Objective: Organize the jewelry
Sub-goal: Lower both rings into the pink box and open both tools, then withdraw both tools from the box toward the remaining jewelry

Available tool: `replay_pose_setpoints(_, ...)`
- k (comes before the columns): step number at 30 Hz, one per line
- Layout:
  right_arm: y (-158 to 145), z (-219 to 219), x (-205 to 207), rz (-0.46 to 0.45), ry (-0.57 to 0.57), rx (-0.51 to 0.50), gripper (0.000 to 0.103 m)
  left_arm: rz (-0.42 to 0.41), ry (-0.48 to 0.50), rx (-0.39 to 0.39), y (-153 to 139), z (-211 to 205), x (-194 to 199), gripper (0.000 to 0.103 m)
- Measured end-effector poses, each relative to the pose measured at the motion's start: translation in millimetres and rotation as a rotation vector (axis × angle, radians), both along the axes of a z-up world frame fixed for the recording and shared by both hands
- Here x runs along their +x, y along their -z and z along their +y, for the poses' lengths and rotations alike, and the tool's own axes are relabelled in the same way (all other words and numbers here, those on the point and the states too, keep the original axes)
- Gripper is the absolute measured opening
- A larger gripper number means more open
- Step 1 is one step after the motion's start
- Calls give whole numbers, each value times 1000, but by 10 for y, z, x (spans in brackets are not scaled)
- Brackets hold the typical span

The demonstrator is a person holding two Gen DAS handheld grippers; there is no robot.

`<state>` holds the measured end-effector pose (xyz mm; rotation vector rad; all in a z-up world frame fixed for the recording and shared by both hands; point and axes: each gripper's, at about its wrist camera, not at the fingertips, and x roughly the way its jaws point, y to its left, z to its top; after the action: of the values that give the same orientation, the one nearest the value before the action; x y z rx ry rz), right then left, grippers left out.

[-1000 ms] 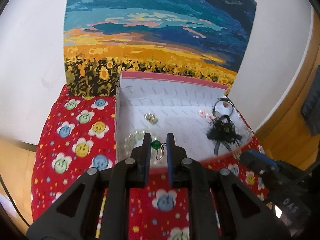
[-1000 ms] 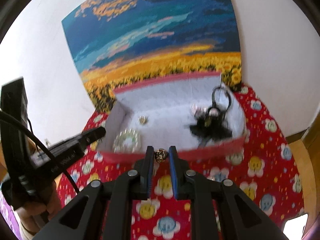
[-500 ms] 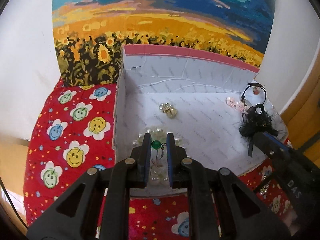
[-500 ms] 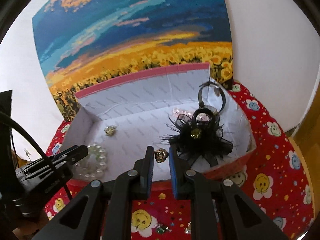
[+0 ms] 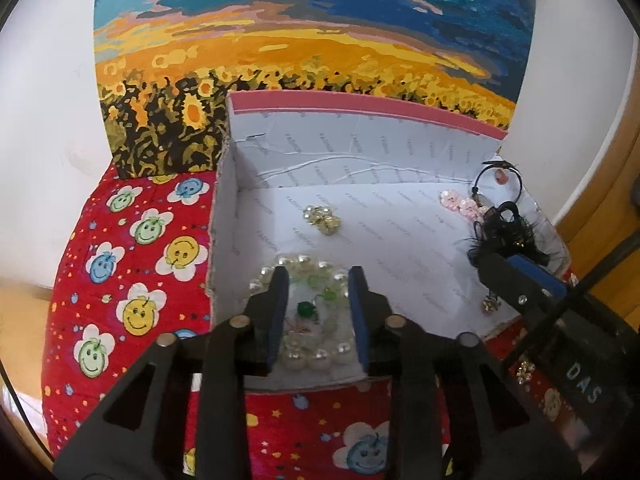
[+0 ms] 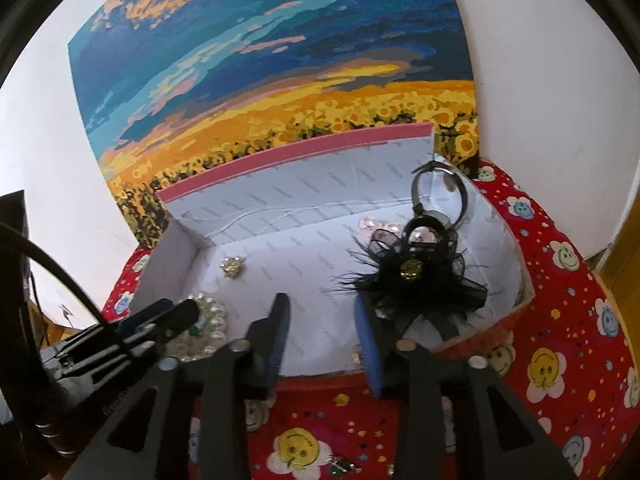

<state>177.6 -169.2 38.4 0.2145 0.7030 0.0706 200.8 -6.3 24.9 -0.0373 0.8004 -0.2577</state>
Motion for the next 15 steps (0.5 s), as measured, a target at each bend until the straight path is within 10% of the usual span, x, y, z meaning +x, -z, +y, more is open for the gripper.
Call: replay_pose_setpoints(15,-295,-245,-285,-74,18,161,65,-42,-13,-20,-287,3,-202,50)
